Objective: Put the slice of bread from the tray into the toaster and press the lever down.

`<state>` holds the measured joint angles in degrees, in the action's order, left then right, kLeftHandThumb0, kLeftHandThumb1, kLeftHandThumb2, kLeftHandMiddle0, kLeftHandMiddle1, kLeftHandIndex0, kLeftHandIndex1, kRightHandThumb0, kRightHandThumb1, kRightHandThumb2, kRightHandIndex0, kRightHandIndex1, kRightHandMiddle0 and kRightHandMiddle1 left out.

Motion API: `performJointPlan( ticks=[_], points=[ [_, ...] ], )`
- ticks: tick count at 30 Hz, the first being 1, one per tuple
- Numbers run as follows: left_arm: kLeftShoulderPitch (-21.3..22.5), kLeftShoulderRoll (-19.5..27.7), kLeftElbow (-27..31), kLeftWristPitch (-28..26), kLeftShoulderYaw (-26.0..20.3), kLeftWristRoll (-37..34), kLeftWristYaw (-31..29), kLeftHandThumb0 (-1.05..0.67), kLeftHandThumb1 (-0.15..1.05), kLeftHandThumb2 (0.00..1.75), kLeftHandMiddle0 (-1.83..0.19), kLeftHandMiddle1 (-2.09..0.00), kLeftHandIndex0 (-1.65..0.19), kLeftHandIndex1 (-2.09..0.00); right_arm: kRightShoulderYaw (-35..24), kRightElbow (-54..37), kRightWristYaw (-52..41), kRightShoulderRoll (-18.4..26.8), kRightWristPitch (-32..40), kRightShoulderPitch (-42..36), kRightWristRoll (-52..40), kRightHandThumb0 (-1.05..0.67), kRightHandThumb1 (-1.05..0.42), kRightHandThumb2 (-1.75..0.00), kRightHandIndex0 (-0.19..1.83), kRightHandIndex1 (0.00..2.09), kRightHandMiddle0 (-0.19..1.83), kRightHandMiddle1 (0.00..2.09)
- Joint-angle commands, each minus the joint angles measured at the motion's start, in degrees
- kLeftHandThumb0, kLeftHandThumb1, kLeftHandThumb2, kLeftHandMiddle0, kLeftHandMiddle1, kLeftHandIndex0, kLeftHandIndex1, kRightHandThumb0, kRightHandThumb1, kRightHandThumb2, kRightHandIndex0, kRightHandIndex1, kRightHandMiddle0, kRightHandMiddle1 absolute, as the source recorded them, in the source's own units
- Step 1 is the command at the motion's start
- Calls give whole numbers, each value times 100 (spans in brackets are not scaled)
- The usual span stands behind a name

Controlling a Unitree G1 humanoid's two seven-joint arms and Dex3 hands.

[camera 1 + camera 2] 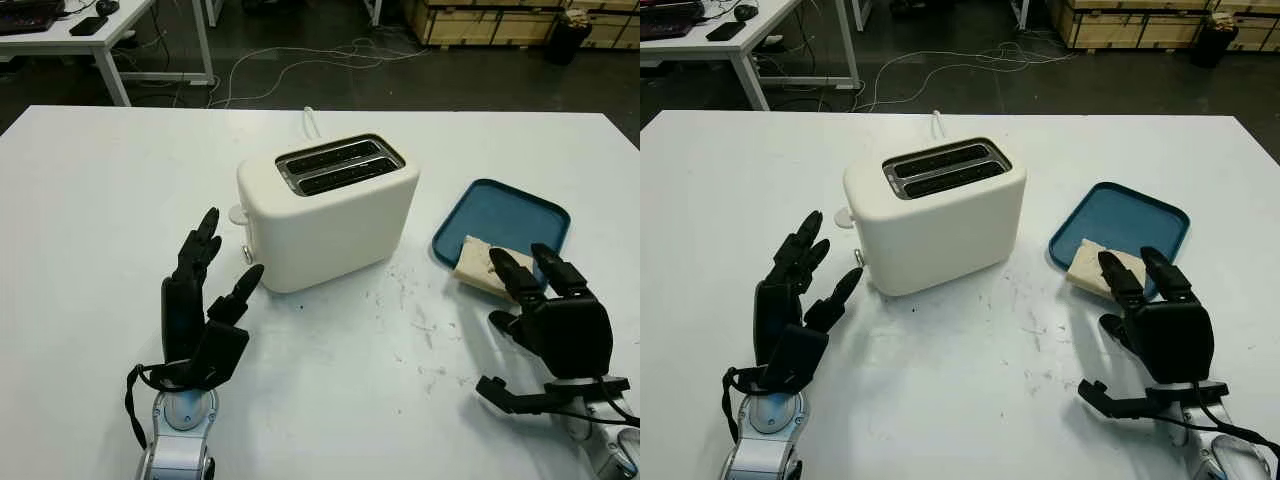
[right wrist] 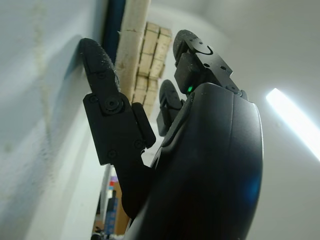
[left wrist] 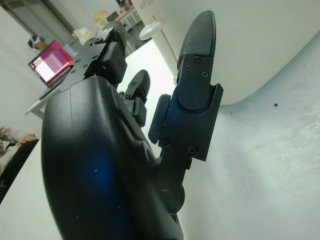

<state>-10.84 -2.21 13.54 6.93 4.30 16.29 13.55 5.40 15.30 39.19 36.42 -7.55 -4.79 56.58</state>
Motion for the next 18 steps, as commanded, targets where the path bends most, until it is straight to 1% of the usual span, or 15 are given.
performJointPlan(
  ticks=[1, 8, 11, 14, 18],
  points=[
    [-17, 2, 100, 19, -20, 5, -2, -63, 92, 18, -34, -29, -35, -1, 92, -100, -93, -3, 146, 107, 36, -43, -79, 0, 37, 1, 38, 1],
    [-11, -18, 134, 49, -44, 11, 15, -62, 92, 17, -35, -28, -36, -1, 311, -42, -501, 70, 540, 370, 168, -45, -82, -1, 37, 0, 37, 0],
    [-17, -1, 166, 2, -41, 46, -1, -62, 92, 18, -35, -27, -36, -1, 405, 125, -661, 83, 719, 550, 206, -47, -83, -1, 36, 1, 36, 1],
    [-20, 4, 178, 18, -52, 46, 6, -62, 92, 18, -36, -27, -36, -1, 520, 194, -1059, 130, 951, 697, 243, -47, -86, -2, 33, 0, 33, 0],
    [-22, -3, 180, 55, -64, -19, -14, -61, 92, 16, -37, -27, -37, -1, 688, 322, -1336, 169, 1168, 858, 319, -45, -86, -1, 34, 1, 35, 1]
  ],
)
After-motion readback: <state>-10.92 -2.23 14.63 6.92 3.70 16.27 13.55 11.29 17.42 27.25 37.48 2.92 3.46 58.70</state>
